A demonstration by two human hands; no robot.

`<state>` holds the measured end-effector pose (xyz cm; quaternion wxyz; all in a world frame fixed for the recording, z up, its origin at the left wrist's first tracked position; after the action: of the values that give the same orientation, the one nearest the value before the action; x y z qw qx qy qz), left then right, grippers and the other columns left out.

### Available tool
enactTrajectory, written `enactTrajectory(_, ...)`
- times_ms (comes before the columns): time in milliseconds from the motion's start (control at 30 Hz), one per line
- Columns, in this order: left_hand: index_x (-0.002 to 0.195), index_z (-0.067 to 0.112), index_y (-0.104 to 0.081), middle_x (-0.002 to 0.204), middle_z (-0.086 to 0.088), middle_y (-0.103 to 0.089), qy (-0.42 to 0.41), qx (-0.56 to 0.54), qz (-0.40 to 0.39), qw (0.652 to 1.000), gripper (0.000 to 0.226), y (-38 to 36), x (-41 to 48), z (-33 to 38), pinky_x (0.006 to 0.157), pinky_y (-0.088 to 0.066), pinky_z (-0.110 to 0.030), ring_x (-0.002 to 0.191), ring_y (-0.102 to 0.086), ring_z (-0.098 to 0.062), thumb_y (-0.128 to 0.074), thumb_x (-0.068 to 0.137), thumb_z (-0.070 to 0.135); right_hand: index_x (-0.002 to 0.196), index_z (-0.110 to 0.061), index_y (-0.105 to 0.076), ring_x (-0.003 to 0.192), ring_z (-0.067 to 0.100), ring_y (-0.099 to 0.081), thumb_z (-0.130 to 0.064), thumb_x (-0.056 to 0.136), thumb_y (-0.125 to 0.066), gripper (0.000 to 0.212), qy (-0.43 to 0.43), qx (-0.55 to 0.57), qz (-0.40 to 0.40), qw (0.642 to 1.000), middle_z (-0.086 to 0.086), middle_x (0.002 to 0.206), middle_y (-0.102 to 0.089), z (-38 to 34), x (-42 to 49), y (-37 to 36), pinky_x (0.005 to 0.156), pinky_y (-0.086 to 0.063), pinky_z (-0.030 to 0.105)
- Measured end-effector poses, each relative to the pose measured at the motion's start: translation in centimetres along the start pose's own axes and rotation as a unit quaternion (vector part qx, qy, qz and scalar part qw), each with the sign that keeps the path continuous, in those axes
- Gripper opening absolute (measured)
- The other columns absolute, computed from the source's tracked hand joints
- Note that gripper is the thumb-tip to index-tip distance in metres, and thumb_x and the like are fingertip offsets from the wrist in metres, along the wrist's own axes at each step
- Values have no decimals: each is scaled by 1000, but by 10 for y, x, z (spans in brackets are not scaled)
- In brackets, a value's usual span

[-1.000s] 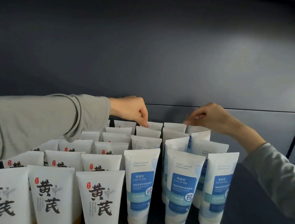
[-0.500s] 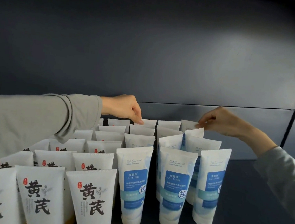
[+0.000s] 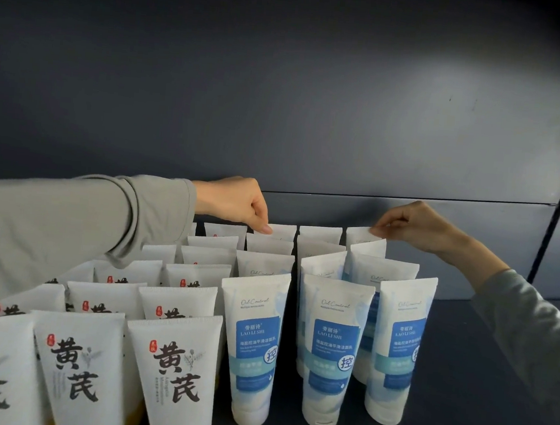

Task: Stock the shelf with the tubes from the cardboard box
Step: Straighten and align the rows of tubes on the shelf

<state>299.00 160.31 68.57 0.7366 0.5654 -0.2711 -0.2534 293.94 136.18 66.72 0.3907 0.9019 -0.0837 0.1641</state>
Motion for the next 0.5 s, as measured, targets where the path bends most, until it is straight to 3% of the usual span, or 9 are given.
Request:
enactTrajectory(300,70,28,-71,66,21,-64,7,17,3,1000,15,2,-4,3,73,-47,-27,68,-57,1,-69,80,38,77,-12,-73,56,-9,-58,-7,78,-73,5,-21,17,-5,1000,-8,68,-67,-1,-4,0,56,-43,2)
enactTrajectory(500,83,20,-75,77,18,-68,1,19,0,1000,19,4,-10,6,82,-52,-32,74,-59,1,-67,81,37,70,-17,-70,40,-5,-46,-16,81,-72,11,-46,-5,-20,999,-15,49,-56,2,-8,0,38,-31,5)
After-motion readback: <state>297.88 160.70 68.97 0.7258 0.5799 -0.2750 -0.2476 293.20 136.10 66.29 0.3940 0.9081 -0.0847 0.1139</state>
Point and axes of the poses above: each hand's wrist, its own x-axis towards the middle knuckle, its own y-axis out of the back of the hand, z = x × y, the point moved 9 cm from there along x, towards the middle knuckle
